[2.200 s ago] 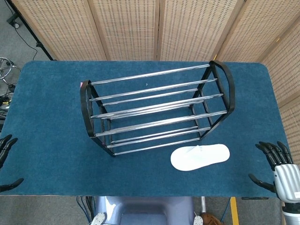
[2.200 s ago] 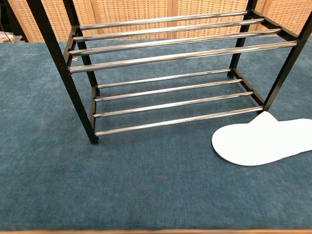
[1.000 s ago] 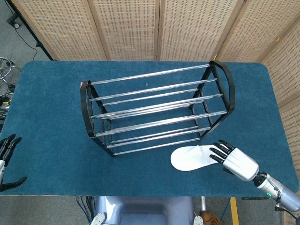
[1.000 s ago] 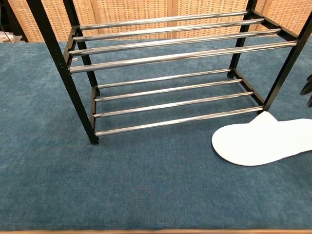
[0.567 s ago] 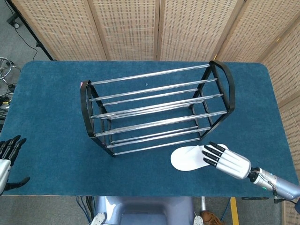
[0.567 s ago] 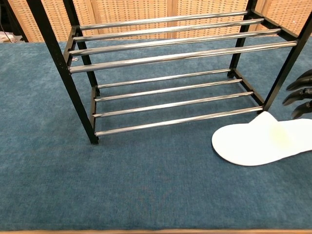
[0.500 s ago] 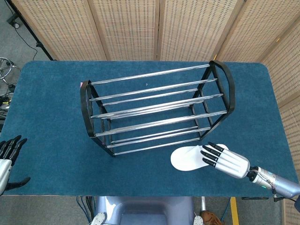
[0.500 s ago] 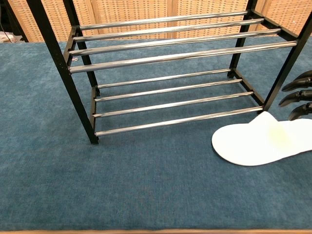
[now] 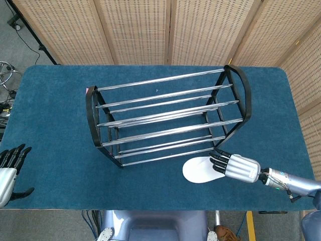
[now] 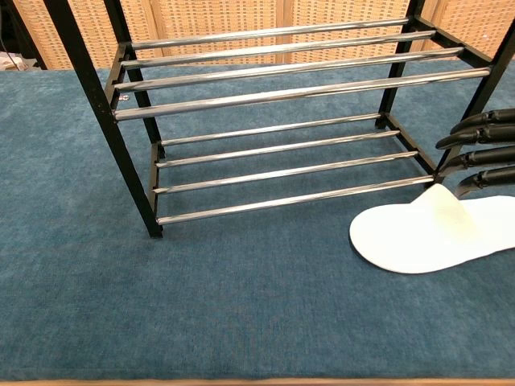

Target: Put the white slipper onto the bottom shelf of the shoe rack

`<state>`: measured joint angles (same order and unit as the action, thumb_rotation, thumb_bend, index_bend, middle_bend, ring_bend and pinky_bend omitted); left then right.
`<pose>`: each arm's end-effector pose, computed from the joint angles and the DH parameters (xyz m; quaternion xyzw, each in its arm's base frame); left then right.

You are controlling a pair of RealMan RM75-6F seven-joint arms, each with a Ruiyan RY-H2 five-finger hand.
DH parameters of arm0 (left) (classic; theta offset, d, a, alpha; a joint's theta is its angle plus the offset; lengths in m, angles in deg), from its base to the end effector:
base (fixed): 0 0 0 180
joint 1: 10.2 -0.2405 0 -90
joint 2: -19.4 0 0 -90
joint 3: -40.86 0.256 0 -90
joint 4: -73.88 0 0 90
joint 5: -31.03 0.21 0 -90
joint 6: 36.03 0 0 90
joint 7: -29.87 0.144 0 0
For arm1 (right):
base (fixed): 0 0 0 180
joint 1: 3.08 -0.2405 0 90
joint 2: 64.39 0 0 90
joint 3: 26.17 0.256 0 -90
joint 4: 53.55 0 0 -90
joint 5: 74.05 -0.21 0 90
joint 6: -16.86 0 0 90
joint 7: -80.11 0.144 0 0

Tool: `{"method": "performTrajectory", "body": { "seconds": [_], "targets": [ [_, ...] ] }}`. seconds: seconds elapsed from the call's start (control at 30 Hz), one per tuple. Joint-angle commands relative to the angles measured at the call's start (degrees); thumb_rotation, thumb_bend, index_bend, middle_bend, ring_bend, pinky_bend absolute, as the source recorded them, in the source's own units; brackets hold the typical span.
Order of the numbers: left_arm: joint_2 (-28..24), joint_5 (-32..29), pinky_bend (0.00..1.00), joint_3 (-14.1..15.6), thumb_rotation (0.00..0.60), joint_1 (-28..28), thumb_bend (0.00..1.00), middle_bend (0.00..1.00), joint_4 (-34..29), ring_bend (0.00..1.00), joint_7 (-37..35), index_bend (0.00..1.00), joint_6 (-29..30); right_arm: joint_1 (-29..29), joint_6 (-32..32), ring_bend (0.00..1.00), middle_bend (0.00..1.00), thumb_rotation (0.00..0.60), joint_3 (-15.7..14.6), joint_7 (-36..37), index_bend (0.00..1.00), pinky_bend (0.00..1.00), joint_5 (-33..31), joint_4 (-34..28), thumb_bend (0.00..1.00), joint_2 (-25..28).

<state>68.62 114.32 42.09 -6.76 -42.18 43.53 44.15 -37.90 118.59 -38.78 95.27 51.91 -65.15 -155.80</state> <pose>-0.2628 0.1522 0.1828 -0.6298 -0.4232 -0.3011 0.5776 -0.2900 -0.3061 0.0908 0.9054 0.1329 0.3227 0.2418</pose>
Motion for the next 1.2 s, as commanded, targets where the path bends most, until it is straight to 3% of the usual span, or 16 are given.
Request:
{"method": "performTrajectory", "body": {
  "seconds": [0.03,0.37,0.57,0.87,1.2],
  "targets": [
    [0.56,-0.62,0.0,-0.1,0.6,0.32,0.09,0.0,-0.05,0.0,1.12,0.0,-0.44,-0.99,-0.34,0.11,0.23,0.6,-0.61,0.49,0.29,0.15,-0.56,1.07,0.2,-0.68],
    [1.65,-2.2,0.0,-0.18,0.6,0.98,0.09,0.0,-0.17,0.0,3.48,0.0,-1.44,-4.24,-2.23,0.08,0.21,0.6,-2.75,0.83,0.23,0.15,-1.2,3.02,0.2,-3.0],
    [1.94,-2.88,0.0,-0.27,0.6,1.12,0.09,0.0,-0.14,0.0,3.98,0.0,-1.45,-5.42,-3.48,0.05,0.18,0.6,-3.97,1.18,0.2,0.04,-1.87,3.27,0.19,-4.82],
    [2.13,-3.4,0.0,-0.22,0.6,1.36,0.09,0.0,-0.07,0.0,4.17,0.0,-1.73,-6.06,-4.85,0.03,0.17,0.6,-5.7,2.53,0.19,0.06,-2.7,3.25,0.19,-6.6],
    [2.13,-3.13,0.0,-0.02,0.6,1.41,0.09,0.0,-0.09,0.0,4.08,0.0,-1.59,-5.04,-0.23,0.05,0.21,0.6,-8.17,1.77,0.21,0.14,-2.39,2.6,0.19,-6.92]
  ]
}}
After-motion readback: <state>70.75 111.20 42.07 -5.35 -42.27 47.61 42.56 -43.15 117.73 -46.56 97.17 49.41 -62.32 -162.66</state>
